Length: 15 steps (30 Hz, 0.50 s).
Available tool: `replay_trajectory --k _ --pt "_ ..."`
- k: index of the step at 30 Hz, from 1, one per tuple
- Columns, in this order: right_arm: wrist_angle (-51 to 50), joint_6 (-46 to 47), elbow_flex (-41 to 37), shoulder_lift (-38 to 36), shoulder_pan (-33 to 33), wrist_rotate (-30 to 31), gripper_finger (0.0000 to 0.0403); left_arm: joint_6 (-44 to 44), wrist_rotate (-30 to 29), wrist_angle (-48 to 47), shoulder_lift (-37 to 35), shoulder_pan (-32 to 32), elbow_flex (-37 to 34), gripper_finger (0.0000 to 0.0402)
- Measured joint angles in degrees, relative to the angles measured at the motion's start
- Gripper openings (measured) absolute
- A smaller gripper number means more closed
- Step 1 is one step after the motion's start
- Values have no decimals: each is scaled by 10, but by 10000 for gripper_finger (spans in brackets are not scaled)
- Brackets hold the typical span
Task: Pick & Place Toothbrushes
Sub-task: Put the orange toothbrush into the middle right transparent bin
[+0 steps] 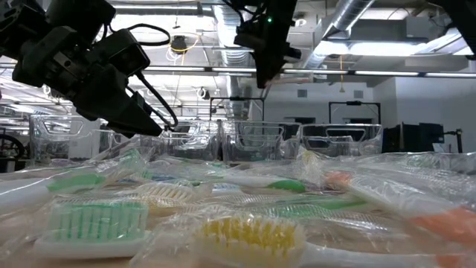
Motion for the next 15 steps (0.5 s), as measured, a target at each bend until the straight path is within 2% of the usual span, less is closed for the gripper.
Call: replay_trajectory --k 4,11,15 --pt "36 3 -2 17 -25 -48 33 0 0 0 0 0 0 92" --pt "72 4 -1 62 -41 -61 32 0 0 0 0 -3 0 92" --pt "78 8 0 86 -46 -61 49 0 0 0 0 -3 0 92"
